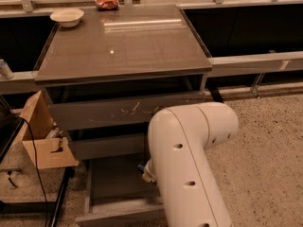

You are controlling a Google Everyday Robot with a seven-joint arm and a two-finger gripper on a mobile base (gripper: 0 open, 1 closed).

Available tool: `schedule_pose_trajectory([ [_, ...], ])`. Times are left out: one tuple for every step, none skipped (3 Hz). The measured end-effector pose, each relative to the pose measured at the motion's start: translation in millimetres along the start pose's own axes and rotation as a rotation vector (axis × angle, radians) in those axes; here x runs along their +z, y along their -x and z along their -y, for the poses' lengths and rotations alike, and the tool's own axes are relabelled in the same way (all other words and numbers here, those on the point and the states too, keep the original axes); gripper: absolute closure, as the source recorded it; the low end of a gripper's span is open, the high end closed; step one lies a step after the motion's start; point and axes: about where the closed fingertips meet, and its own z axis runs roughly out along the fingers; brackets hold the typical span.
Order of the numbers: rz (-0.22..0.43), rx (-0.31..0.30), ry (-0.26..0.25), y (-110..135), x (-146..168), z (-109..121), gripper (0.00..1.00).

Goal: Pick redbull can from bottom drawer and place on counter

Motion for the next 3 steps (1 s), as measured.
schedule_pose_trajectory([
  [-0.049,-0.026,0.026,-25.5,-10.2,-21.7,1.00],
  [-0.050,-0.026,0.027,-25.7,-9.9,-21.9,1.00],
  [-0.050,-0.037,0.034,-23.7,-14.2,-26.3,1.00],
])
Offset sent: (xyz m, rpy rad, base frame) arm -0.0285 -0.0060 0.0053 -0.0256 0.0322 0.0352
